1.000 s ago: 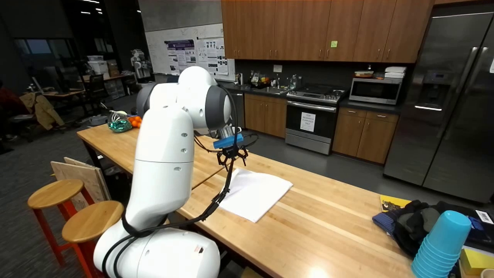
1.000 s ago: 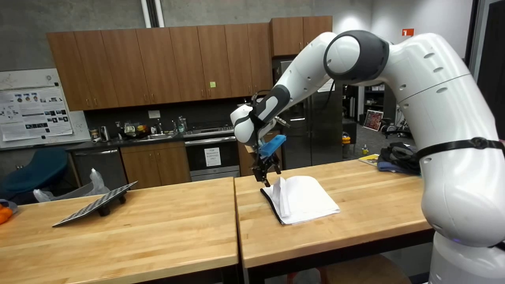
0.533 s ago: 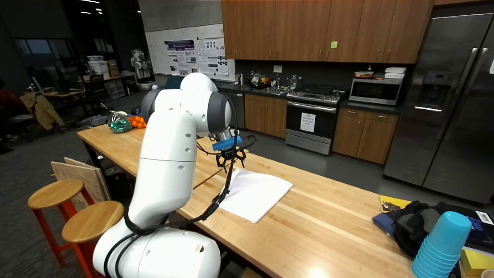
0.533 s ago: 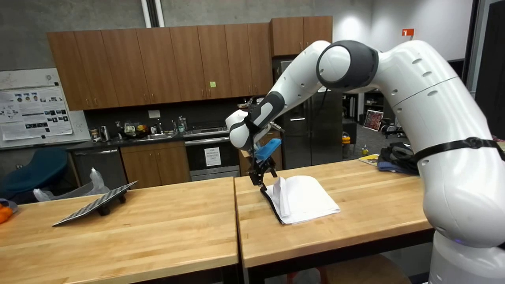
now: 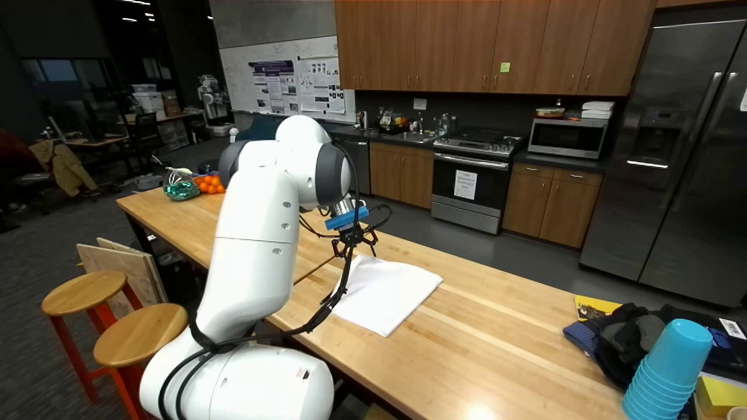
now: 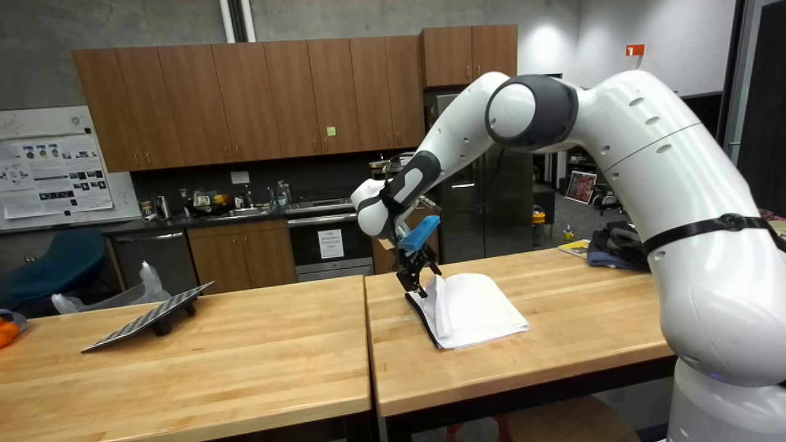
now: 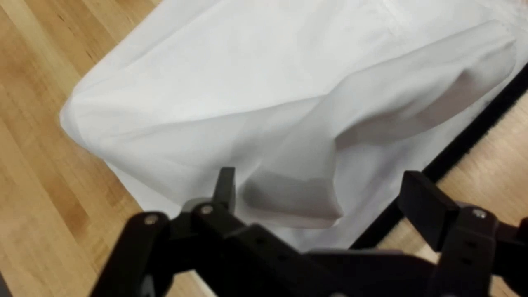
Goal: Fold the white towel in half from right to left.
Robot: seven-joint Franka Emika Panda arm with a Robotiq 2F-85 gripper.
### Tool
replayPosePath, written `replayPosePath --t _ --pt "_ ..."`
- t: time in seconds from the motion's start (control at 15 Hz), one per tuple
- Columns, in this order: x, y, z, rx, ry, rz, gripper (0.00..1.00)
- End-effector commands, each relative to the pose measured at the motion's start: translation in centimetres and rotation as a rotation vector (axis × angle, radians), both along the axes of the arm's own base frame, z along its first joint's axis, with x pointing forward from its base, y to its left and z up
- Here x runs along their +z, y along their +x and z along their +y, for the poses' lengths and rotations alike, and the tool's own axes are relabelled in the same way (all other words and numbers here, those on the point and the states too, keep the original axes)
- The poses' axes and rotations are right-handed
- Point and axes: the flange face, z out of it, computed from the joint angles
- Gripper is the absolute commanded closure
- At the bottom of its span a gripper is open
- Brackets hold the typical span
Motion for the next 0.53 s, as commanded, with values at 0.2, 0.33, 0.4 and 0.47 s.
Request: replayPosePath --t 0.2,0.33,0.4,0.47 --pt "-0.53 1.11 0.21 0.030 -0.063 0.013 0.25" --pt "-0.64 1.28 0.46 0.034 -0.062 0.010 0.32" --pt "-0.69 1.27 0.60 0.037 -0.060 0.008 0.39" --pt "-0.72 1.36 0.78 0.036 -0.054 0.004 0.49"
